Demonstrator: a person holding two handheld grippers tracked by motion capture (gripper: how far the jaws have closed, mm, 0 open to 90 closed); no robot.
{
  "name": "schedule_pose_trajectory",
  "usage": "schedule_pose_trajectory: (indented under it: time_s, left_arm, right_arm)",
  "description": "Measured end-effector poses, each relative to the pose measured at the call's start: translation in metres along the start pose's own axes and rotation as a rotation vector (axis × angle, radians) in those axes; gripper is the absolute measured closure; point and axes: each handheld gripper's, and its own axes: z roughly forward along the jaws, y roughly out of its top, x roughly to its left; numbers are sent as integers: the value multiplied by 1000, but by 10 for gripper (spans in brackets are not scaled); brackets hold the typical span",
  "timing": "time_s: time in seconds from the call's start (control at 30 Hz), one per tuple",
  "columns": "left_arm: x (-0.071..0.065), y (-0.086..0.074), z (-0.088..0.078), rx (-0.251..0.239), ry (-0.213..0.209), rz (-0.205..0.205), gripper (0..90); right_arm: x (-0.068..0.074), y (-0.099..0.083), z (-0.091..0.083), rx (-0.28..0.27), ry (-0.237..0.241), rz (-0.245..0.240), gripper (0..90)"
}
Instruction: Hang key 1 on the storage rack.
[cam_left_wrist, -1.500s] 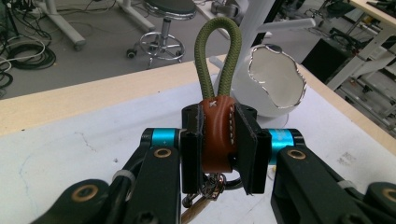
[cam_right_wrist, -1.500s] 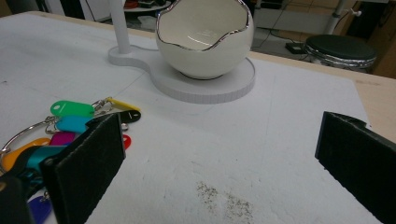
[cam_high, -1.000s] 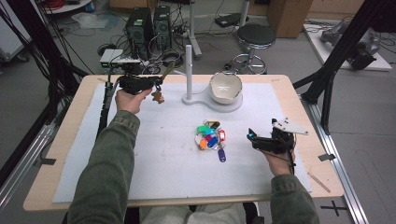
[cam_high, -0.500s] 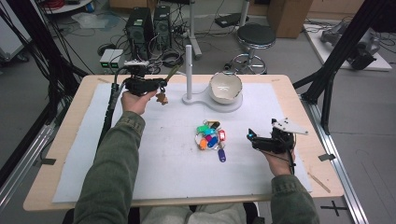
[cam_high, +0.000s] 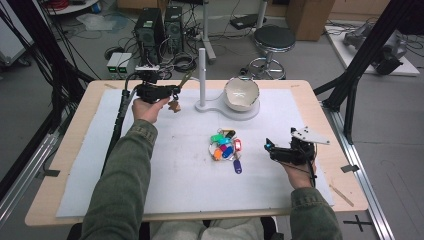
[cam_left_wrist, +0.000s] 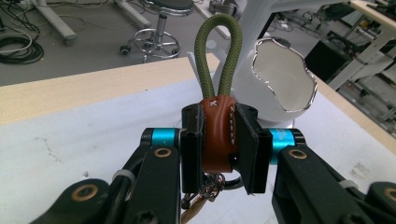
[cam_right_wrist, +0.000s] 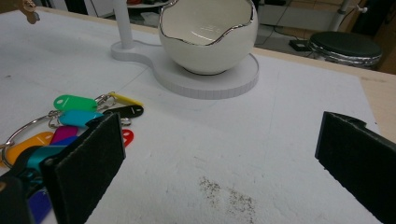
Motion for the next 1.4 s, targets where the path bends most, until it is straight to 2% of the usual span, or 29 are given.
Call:
schedule_pose_trajectory:
  time_s: [0.13,0.6,0.77,0.83,1.0,1.07,1.13,1.2,1.23,1.27,1.3,1.37,1.4]
  left_arm:
    - [-3,-1,1,15,2,17,727]
    - [-7,-7,14,50,6,22,727]
    - [-10,-8,21,63,44,42,728]
    - [-13,-8,24,74,66,69,727]
    - [-21,-8,34,103,104,97,714]
    - [-22,-9,35,116,116,92,698]
    - [-20,-9,34,113,85,66,656]
    - [-17,-7,32,106,55,34,549]
    - [-17,-7,32,107,55,25,494]
    - [-16,-7,31,114,63,24,419]
    - [-17,-7,30,122,89,38,348]
    - [-20,-10,28,124,142,84,194]
    - [-20,-12,26,121,147,89,167]
  right_arm:
    - [0,0,1,1,2,-4,5]
    - [0,0,2,8,6,-11,5]
    - [0,-1,2,11,7,-12,5]
    - [0,-1,2,9,5,-14,5]
    - [1,-1,2,10,3,-15,5]
    - [0,-1,2,10,5,-15,5]
    - [0,0,2,9,4,-14,5]
    - [0,-1,1,9,4,-13,5]
    - [0,-1,1,9,4,-13,5]
    - [0,-1,1,9,4,-14,5]
    - [-1,-1,1,6,2,-16,5]
    - [0,-1,1,10,2,-13,5]
    - [0,-1,1,11,4,-12,5]
